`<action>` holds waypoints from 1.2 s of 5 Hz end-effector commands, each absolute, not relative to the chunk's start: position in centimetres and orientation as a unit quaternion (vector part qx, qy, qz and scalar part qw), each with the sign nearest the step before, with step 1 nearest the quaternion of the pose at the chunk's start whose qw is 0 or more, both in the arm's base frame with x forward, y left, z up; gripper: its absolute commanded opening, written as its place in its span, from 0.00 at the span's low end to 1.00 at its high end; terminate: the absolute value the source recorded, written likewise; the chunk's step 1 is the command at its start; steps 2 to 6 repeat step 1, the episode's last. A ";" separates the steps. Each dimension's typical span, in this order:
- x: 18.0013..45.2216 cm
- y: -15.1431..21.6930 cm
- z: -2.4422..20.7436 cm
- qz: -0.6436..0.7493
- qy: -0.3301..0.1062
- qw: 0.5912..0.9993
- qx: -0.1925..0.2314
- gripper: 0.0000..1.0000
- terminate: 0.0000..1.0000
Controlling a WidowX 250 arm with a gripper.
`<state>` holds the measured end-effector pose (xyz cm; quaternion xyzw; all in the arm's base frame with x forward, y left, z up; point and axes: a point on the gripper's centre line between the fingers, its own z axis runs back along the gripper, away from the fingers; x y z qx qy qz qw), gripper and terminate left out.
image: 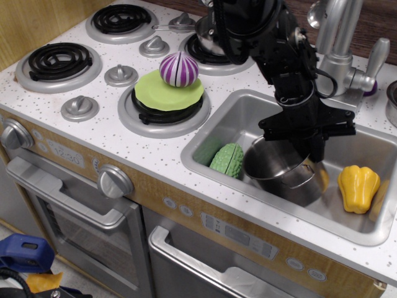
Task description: Flip pot upright in sink
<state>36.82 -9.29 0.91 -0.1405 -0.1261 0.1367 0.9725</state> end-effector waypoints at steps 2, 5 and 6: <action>37.1 -9.0 1.5 0.113 -0.129 0.980 -0.098 1.00 1.00; 37.1 -9.0 1.5 0.113 -0.129 0.980 -0.098 1.00 1.00; 37.1 -9.0 1.5 0.113 -0.129 0.980 -0.098 1.00 1.00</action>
